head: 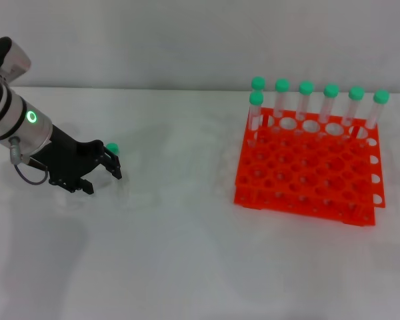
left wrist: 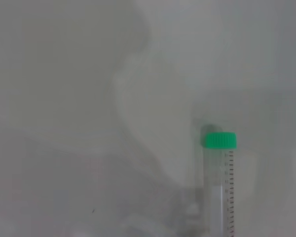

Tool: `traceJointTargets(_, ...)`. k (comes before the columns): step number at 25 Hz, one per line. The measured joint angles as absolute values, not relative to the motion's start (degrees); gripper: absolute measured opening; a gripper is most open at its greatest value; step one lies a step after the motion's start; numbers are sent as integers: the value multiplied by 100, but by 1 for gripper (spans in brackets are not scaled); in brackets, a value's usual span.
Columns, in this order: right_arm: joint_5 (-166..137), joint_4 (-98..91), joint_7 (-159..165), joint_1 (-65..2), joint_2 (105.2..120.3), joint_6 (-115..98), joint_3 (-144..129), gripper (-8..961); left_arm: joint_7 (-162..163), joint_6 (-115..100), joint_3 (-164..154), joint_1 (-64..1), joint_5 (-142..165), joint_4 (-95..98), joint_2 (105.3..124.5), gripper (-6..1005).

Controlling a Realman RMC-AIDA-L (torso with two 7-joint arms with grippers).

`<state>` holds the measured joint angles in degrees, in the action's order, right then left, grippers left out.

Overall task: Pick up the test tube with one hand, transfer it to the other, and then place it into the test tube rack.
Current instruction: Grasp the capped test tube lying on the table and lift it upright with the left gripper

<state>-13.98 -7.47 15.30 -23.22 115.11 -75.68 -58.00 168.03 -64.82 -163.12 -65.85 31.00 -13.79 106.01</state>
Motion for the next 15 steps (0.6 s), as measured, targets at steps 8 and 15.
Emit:
traceJointTargets(8, -1357, -746, 1530, -2336, 11520, -7568, -5800, 872, 16823, -6443, -16312, -6633, 3127, -1316, 10616, 624)
traceJointTargets(15, -1357, -747, 1530, -2360, 11524, -7575, -5800, 871, 16759, -6203, -16312, -6693, 3187, -1296, 10684, 559)
